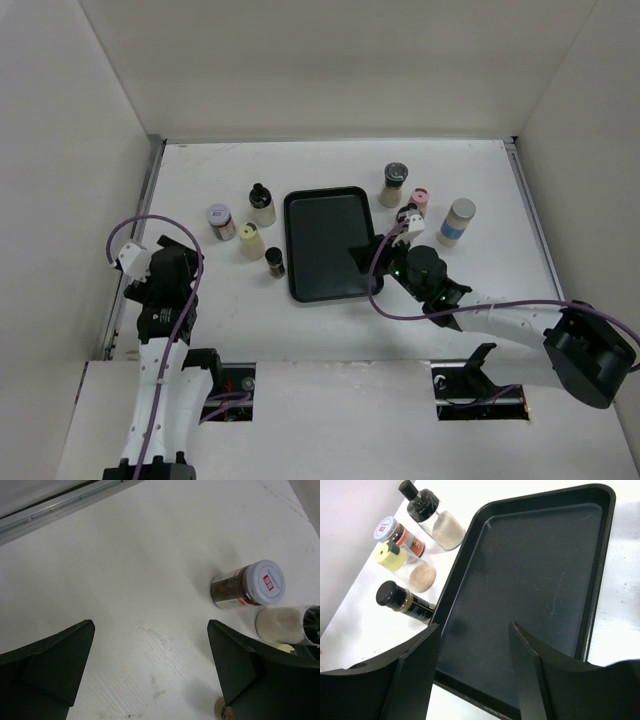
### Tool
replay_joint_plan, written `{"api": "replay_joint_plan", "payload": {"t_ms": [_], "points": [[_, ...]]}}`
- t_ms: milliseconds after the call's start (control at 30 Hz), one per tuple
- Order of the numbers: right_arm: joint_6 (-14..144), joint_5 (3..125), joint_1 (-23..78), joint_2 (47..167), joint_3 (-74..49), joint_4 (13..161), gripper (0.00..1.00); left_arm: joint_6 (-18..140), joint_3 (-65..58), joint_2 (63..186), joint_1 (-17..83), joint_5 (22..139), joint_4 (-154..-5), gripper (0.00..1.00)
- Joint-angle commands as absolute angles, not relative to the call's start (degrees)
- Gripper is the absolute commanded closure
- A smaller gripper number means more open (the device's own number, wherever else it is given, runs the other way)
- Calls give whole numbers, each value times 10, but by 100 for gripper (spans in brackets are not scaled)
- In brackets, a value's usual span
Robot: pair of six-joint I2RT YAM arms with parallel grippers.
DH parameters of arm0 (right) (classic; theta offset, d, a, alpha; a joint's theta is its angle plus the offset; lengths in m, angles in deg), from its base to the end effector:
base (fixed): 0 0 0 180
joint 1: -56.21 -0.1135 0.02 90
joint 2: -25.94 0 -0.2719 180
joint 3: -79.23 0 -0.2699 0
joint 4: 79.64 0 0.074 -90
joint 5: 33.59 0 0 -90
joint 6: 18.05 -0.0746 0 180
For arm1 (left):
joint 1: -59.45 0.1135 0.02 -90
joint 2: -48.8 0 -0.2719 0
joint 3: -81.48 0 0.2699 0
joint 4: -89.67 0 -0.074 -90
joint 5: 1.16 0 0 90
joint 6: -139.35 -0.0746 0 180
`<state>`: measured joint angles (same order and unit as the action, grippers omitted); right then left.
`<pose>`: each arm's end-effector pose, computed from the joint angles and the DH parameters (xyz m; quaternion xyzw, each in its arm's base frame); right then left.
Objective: Organize the condiment bottles
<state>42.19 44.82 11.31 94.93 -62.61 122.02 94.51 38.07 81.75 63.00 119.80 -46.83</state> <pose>0.2227 0.2008 0.2056 -0.0349 0.7595 0.3300 0.5595 0.1702 0.0490 0.2352 -0.4653 0.7192 0.0561 0.5129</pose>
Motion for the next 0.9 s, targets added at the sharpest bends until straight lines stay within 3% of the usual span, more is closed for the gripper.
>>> {"api": "replay_joint_plan", "payload": {"t_ms": [0,233,400,533,600,633,700,733,800,867], "points": [[425,445,120,945,-614,1243,39,932,377,795,622,1203,-508,0],[423,446,122,961,-609,1243,54,902,354,808,555,1213,-576,0],[424,445,124,953,-605,1222,86,843,338,815,496,1253,-624,0],[420,440,130,953,-604,1214,92,826,325,811,453,1258,-634,0],[417,437,135,955,-599,1198,85,813,322,820,425,1237,-638,1],[415,431,136,955,-599,1199,78,806,323,826,409,1229,-643,13],[414,422,141,962,-601,1203,61,803,322,838,373,1219,-637,65],[413,423,143,966,-601,1203,53,803,318,847,353,1218,-627,71],[410,427,146,968,-598,1196,40,801,308,870,304,1217,-604,68],[410,428,146,963,-600,1199,33,800,306,887,253,1221,-597,53]]}}
